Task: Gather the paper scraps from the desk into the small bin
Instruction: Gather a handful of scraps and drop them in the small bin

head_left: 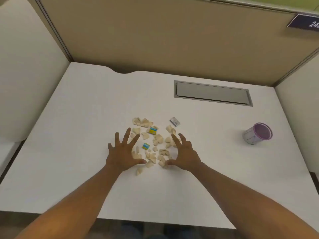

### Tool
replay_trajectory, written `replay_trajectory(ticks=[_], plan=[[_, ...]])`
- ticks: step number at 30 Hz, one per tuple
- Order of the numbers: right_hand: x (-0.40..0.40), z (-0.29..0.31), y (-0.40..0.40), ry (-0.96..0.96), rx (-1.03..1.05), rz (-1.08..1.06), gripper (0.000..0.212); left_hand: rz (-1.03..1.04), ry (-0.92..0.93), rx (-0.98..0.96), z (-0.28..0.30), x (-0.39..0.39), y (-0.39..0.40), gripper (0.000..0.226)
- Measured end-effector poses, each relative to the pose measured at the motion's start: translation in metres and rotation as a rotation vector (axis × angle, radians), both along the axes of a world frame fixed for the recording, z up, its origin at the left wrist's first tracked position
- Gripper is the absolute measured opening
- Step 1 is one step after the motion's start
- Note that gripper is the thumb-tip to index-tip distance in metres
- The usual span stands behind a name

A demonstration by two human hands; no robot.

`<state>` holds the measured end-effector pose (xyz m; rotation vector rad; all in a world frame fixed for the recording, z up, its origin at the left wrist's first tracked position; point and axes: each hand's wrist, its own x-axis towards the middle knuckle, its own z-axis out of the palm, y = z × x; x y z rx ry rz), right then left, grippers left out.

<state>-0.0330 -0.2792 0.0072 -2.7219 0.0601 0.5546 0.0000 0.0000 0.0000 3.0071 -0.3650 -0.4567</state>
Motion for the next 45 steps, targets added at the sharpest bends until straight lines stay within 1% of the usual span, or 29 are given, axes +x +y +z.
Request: replay_trajectory(ticks=[1, 3, 5, 6, 7, 9, 12, 16, 18, 19, 20, 21, 22, 24, 25, 26, 27, 28, 31, 32, 35, 38, 40, 41, 43, 45], plan=[[0.001, -0.006, 0.002, 0.074, 0.041, -0.067, 0.136, 0.038, 0.106, 0.000, -0.004, 0.001, 0.002, 0.128], [0.001, -0.013, 0.006, 0.174, 0.071, -0.186, 0.151, 0.120, 0.161, 0.012, -0.010, 0.000, 0.004, 0.134], [0.001, -0.027, 0.010, 0.219, 0.090, -0.258, 0.155, 0.201, 0.199, 0.002, -0.021, -0.001, 0.006, 0.134], [0.001, -0.031, 0.014, 0.217, 0.101, -0.280, 0.152, 0.231, 0.210, -0.010, -0.024, -0.002, 0.003, 0.132], [0.003, -0.036, 0.017, 0.207, 0.111, -0.294, 0.147, 0.253, 0.216, -0.029, -0.029, -0.002, 0.001, 0.129], [0.008, -0.044, 0.026, 0.171, 0.147, -0.326, 0.127, 0.278, 0.208, -0.084, -0.035, -0.001, -0.007, 0.118], [0.020, -0.050, 0.039, 0.120, 0.280, -0.393, 0.099, 0.305, 0.217, -0.222, -0.045, 0.005, -0.024, 0.107], [0.038, -0.053, 0.047, 0.072, 0.384, -0.368, 0.083, 0.358, 0.186, -0.535, -0.054, 0.015, -0.041, 0.088], [0.047, -0.051, 0.042, 0.021, 0.360, -0.304, 0.079, 0.364, 0.181, -0.610, -0.054, 0.021, -0.046, 0.085], [0.050, -0.048, 0.036, -0.025, 0.302, -0.264, 0.079, 0.360, 0.182, -0.612, -0.053, 0.024, -0.046, 0.088], [0.053, -0.046, 0.030, -0.087, 0.217, -0.215, 0.081, 0.352, 0.182, -0.582, -0.051, 0.026, -0.046, 0.092], [0.056, -0.046, 0.024, -0.145, 0.105, -0.162, 0.089, 0.334, 0.178, -0.529, -0.051, 0.029, -0.045, 0.097], [0.059, -0.045, 0.018, -0.178, 0.001, -0.117, 0.101, 0.302, 0.176, -0.464, -0.050, 0.030, -0.044, 0.103], [0.063, -0.049, 0.009, -0.109, -0.114, -0.064, 0.128, 0.225, 0.190, -0.356, -0.048, 0.033, -0.041, 0.110], [0.064, -0.052, 0.008, -0.034, -0.104, -0.044, 0.136, 0.193, 0.204, -0.329, -0.047, 0.035, -0.040, 0.109], [0.065, -0.054, 0.009, 0.031, -0.090, -0.003, 0.139, 0.155, 0.223, -0.319, -0.048, 0.036, -0.041, 0.106], [0.064, -0.057, 0.011, 0.059, -0.094, 0.060, 0.135, 0.111, 0.238, -0.315, -0.047, 0.036, -0.043, 0.101], [0.062, -0.059, 0.014, 0.057, -0.117, 0.128, 0.128, 0.075, 0.249, -0.314, -0.048, 0.036, -0.045, 0.094], [0.051, -0.067, 0.026, -0.039, -0.199, 0.293, 0.090, 0.072, 0.246, -0.338, -0.049, 0.034, -0.053, 0.072], [0.047, -0.070, 0.030, -0.086, -0.231, 0.331, 0.081, 0.087, 0.236, -0.354, -0.052, 0.033, -0.054, 0.065], [0.038, -0.073, 0.036, -0.175, -0.241, 0.403, 0.066, 0.108, 0.183, -0.411, -0.056, 0.031, -0.057, 0.044], [0.037, -0.068, 0.040, -0.266, -0.231, 0.384, 0.056, 0.027, 0.129, -0.354, -0.058, 0.029, -0.063, 0.029], [0.039, -0.062, 0.041, -0.207, -0.197, 0.375, 0.038, 0.035, 0.120, -0.338, -0.060, 0.029, -0.067, 0.027], [0.041, -0.063, 0.039, -0.181, -0.183, 0.390, 0.029, 0.077, 0.117, -0.355, -0.063, 0.029, -0.068, 0.026], [0.044, -0.065, 0.033, -0.173, -0.116, 0.350, 0.021, 0.228, 0.106, -0.463, -0.062, 0.028, -0.071, 0.022], [0.048, -0.068, 0.026, -0.160, 0.032, 0.145, 0.016, 0.395, 0.103, -0.586, -0.056, 0.031, -0.076, 0.021]])
